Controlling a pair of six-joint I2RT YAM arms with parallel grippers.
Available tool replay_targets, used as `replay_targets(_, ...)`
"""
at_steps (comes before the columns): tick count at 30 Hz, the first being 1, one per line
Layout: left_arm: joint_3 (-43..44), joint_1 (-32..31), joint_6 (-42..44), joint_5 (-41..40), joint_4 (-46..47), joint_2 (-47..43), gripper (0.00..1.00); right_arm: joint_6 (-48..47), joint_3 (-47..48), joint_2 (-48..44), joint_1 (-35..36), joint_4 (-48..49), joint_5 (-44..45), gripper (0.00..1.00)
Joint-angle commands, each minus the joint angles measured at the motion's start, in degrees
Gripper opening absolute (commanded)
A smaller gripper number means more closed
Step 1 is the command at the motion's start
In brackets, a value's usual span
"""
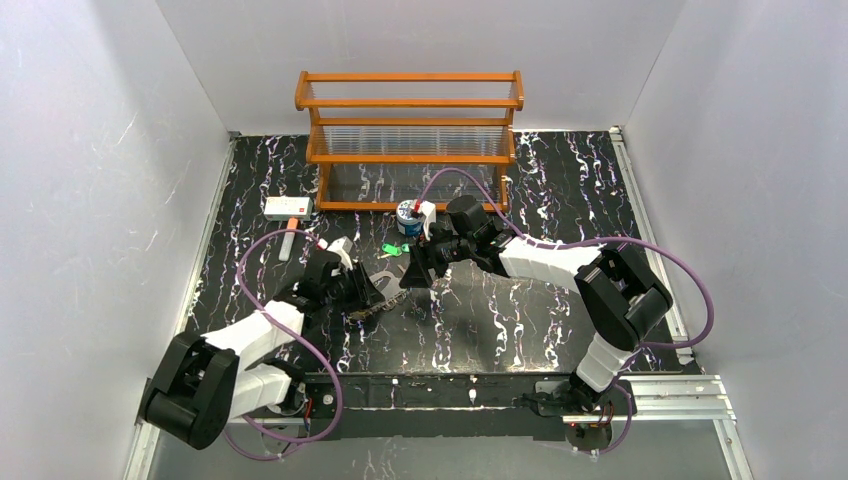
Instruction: Put the keys on the keyring
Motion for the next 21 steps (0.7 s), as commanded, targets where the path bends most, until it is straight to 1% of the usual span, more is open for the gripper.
replay_targets(1, -0.1, 0.0, -1.6, -1.0, -4.1, -2.1, 0.33, -1.1, 2.1, -1.8, 0.0, 0.2, -0.3, 0.71)
replay_targets(12, -3.1, -0.9, -2.4, 2.6, -0.6, -4.0, 0.16, -0.9, 1.8, -1.2, 0.0, 0.0, -1.1, 0.71)
replay_targets(17, -4.3, -1.6, -3.1, 3.2, -0.9, -6.5, 0.16, -0.8, 1.7, -1.2, 0.0, -0.1, -1.2, 0.71)
replay_targets(21, -5.0, -1.8, -4.6, 1.7, -0.9, -7.1, 0.22, -0.7, 1.8, -1.0, 0.0, 0.0, -1.3, 0.71)
